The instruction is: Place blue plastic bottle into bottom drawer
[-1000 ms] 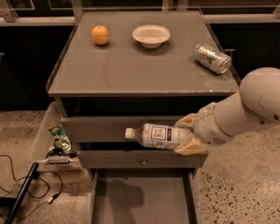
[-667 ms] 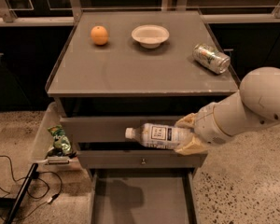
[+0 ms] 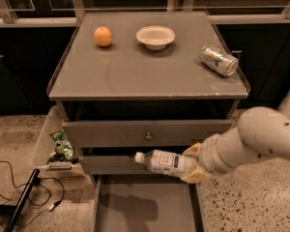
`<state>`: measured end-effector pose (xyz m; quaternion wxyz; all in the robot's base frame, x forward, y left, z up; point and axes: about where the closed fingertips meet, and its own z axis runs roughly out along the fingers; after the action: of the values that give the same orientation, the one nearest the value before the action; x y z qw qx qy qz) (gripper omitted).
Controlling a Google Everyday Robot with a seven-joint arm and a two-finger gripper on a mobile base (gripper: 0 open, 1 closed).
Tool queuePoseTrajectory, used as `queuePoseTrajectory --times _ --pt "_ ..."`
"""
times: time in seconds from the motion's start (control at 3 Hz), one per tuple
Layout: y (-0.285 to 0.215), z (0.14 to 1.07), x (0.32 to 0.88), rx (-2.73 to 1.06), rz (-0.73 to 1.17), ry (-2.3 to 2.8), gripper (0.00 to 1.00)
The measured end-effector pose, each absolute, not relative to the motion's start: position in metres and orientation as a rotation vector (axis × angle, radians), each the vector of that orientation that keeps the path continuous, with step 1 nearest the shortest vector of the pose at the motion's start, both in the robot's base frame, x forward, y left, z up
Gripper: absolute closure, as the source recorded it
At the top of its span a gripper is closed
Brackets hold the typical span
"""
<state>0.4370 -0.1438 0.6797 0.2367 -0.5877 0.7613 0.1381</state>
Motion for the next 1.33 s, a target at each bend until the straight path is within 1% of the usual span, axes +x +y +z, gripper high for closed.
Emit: queuePoseTrajectory --times 0.33,0.67,1.0,1.33 --pt "-0.151 0.583 0.408 -1.539 0.428 2.214 1.0" --pt "-0.159 0.517 0.395 -1.485 0.418 2.272 1.0" --pt "-0.169 0.482 0.398 -1.417 0.377 2.276 1.0" --pt "-0.169 0.482 0.398 -1.417 0.377 2.276 1.0"
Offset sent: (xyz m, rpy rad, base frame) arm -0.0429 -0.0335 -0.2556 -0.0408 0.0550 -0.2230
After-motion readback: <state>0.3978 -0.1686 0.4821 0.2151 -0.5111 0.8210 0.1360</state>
